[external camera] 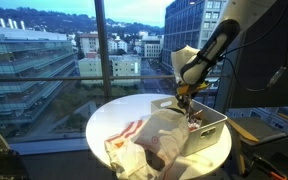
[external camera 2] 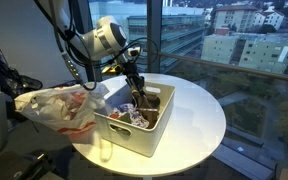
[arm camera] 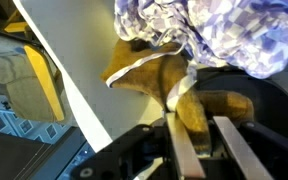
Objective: Remove the black bowl from the plastic bag, put it in the white basket, remove the duster and toy moose from the white basket and put them in the plastic bag
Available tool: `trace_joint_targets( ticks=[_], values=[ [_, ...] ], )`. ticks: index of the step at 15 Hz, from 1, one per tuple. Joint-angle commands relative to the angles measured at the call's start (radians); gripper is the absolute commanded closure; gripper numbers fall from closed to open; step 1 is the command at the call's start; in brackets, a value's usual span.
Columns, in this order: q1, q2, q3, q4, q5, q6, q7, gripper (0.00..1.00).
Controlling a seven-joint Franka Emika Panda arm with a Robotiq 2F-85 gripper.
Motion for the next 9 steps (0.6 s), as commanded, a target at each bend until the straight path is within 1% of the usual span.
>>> trace_joint_targets(
  ticks=[1, 4, 6, 7, 9],
  values=[
    [-0.037, -0.223, 0.085, -0.094, -0.065, -0.031, 0.067, 0.95],
    [-0.09, -0.342, 0.167, -0.132, -0.131, -0.008, 0.145, 0.95],
    [-0.142, -0.376, 0.225, -0.145, -0.129, -0.001, 0.167, 0.95],
    [-0.167, -0.395, 0.251, -0.158, -0.107, 0.012, 0.164, 0.95],
    [-0.207, -0.435, 0.293, -0.194, -0.057, 0.08, 0.153, 0.95]
  ],
)
